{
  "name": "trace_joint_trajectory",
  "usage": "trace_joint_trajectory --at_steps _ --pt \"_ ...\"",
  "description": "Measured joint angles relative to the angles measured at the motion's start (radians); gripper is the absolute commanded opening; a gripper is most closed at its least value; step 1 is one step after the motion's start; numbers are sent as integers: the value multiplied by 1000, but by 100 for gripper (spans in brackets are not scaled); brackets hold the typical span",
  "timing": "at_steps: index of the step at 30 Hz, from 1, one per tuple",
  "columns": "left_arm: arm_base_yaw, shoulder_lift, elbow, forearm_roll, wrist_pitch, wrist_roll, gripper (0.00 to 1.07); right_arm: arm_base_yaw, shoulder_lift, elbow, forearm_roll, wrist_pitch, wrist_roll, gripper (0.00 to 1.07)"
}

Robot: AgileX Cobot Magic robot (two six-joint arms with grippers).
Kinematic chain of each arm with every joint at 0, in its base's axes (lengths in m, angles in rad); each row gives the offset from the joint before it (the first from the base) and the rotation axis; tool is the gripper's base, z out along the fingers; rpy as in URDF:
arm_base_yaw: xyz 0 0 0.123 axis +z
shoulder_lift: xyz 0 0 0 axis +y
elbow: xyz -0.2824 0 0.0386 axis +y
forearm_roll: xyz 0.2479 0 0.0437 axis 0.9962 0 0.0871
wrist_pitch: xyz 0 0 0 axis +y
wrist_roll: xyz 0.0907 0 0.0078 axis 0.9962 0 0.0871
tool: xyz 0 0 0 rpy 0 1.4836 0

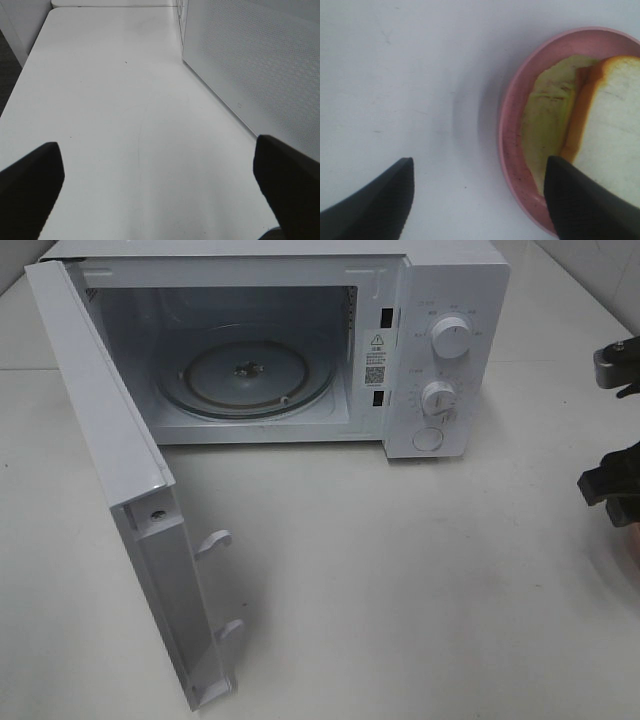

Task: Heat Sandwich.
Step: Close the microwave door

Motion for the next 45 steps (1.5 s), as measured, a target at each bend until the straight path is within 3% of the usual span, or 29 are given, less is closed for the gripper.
trace_joint_trajectory --at_steps 8,16,35,45 --pt "0 0 0 0 0 0 98 0 -181 1 219 31 -178 77" --pt "0 0 0 0 0 0 98 0 -324 1 333 115 -253 76" --pt "0 0 0 0 0 0 98 0 -656 5 340 300 -272 76" --pt "0 0 0 0 0 0 98 -6 -925 149 337 312 -279 76"
